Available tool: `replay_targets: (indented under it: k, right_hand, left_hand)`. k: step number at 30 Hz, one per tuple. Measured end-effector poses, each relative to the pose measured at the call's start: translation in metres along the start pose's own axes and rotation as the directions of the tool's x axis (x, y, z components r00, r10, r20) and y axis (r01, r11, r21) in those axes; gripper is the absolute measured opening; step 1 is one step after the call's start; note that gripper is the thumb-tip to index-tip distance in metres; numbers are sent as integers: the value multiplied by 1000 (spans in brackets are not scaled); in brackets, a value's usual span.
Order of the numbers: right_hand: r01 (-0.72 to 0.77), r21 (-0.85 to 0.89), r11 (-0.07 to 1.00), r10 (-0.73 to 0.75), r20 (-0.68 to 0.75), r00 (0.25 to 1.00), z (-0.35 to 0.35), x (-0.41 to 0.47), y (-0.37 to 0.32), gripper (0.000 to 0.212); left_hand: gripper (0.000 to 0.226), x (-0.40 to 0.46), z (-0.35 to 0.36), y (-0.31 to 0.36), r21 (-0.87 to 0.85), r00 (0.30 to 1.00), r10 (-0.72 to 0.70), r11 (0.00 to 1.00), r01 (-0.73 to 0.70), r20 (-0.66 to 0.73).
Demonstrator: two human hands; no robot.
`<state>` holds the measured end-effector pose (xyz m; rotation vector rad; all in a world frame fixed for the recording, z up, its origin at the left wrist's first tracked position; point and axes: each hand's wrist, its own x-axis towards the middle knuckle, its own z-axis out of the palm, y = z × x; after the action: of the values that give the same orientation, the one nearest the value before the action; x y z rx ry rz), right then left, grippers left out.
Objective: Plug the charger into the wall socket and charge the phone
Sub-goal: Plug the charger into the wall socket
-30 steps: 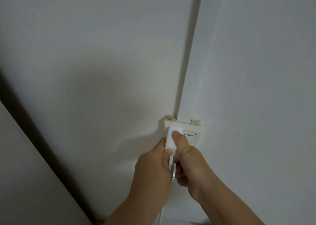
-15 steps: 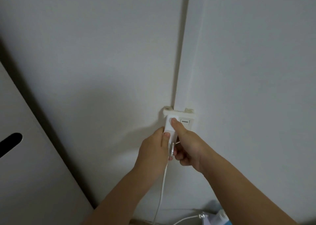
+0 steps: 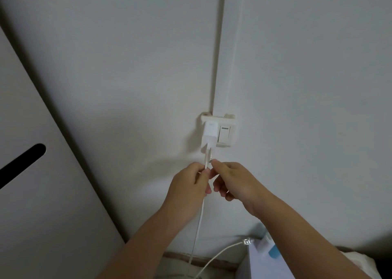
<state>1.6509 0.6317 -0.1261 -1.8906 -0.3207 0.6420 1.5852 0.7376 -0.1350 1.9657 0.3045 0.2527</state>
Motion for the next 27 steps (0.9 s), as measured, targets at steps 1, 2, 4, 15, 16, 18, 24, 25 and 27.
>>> replay_targets:
  k: [1,2,4,15,16,18,24,25,27]
  right_hand:
    - [11,-2,1000,-11,2,1000,2,-3,3,38]
    - [23,-8,1000,-23,3,1000,4,-7,7,36]
    - [41,-22,999,-41,12,999,8,-14,15,32]
    - [45,-73,996,-21,296,955,44,-55,80,30]
    - [33,-98,995,1,329,944,47,-59,88,28]
    - [0,-181,984,64,348,935,51,-66,108,15]
    - [-138,-502,854,279,218,935,53,-94,194,20]
    - [-197,-547,814,321,140,937,51,-98,209,21]
    - [-319,-616,720,377,-38,926,47,-106,236,20]
  left_hand:
    - [21,-3,0,-1,-2,1000,1,1000,-1,4]
    - [19,-6,0,-3,-8,1000,1,1000,-1,6]
    - [18,-12,0,-6,-21,1000,-1,1000,1,12]
    - [24,-46,12,-26,-231,972,-145,955,187,187]
    - [23,-48,14,-27,-253,966,-152,946,204,211]
    - [23,-51,18,-29,-294,961,-151,931,217,232]
    - [29,-46,19,-43,-319,981,-144,931,178,128]
    - [30,-44,18,-47,-314,985,-141,935,165,99]
    - [31,-41,18,-54,-290,992,-120,949,124,32]
